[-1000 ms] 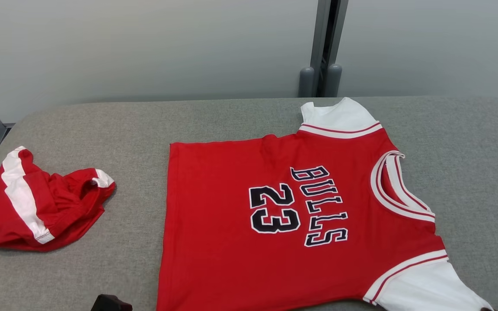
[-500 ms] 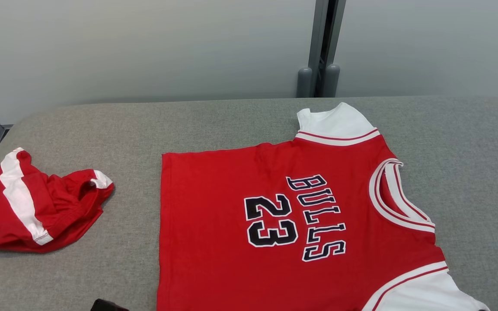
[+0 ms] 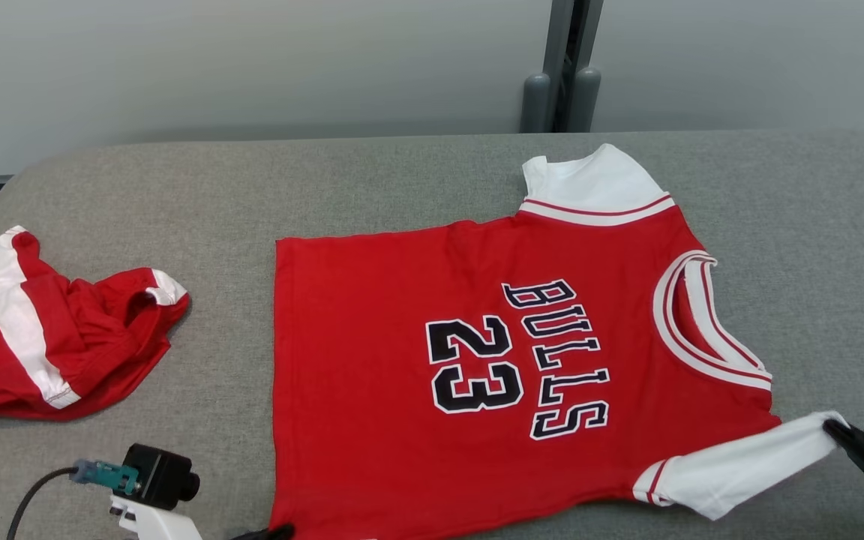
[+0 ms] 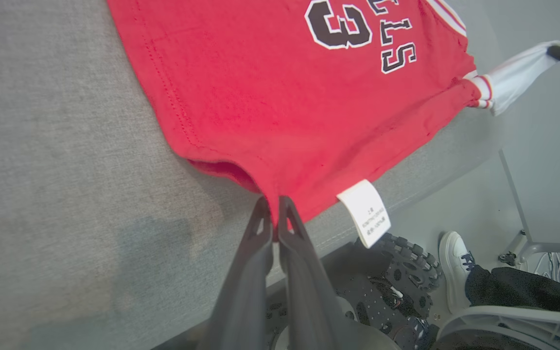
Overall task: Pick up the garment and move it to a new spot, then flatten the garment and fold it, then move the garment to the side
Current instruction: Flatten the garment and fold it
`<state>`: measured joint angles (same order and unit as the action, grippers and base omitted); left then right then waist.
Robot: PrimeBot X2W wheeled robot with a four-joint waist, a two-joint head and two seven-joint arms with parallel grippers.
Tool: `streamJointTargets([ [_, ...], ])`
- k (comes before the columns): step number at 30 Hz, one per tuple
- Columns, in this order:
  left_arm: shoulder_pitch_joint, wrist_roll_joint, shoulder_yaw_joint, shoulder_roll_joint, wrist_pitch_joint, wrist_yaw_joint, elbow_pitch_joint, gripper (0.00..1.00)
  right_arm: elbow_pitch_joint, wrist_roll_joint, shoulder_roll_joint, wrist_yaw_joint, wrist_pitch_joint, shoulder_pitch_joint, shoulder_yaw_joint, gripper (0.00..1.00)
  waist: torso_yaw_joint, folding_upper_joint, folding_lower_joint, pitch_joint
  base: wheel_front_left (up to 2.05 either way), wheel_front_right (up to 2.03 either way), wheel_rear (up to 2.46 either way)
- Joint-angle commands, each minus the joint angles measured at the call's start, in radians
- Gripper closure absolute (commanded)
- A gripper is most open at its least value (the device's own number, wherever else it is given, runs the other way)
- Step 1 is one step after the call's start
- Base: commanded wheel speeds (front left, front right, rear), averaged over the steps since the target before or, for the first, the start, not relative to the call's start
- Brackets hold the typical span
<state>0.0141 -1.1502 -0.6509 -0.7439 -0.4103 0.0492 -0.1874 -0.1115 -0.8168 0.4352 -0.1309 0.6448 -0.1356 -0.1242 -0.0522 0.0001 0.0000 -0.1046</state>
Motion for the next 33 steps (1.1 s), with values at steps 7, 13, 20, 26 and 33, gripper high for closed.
streamJointTargets([
  [7,0.065,-0.167,0.064,0.025,-0.072,-0.014,0.002,1.0,0.049,0.015,0.014,0.0,-0.016,0.144,0.047,1.0,-0.009,-0.0001,0.0,-0.049,0.0,0.0,0.0],
  [13,0.093,-0.27,0.108,0.066,-0.092,-0.001,0.022,1.0,0.097,0.023,0.021,0.0,-0.025,0.225,0.085,1.0,-0.008,-0.0001,0.0,-0.066,0.0,0.0,0.0],
  [20,0.135,-0.319,0.135,0.118,-0.084,0.016,0.064,1.0,0.18,0.02,0.029,0.0,-0.045,0.325,0.138,1.0,-0.006,-0.0001,0.0,-0.09,0.0,0.0,0.0],
  [26,0.165,-0.349,0.164,0.173,-0.054,0.04,0.107,1.0,0.234,0.007,0.03,0.0,-0.07,0.391,0.176,1.0,-0.011,-0.0001,0.0,-0.106,0.0,0.0,0.0],
  [33,0.191,-0.339,0.168,0.209,-0.029,0.056,0.164,1.0,0.277,-0.002,0.044,0.0,-0.113,0.44,0.213,1.0,-0.019,-0.0001,0.0,-0.119,0.0,0.0,0.0],
])
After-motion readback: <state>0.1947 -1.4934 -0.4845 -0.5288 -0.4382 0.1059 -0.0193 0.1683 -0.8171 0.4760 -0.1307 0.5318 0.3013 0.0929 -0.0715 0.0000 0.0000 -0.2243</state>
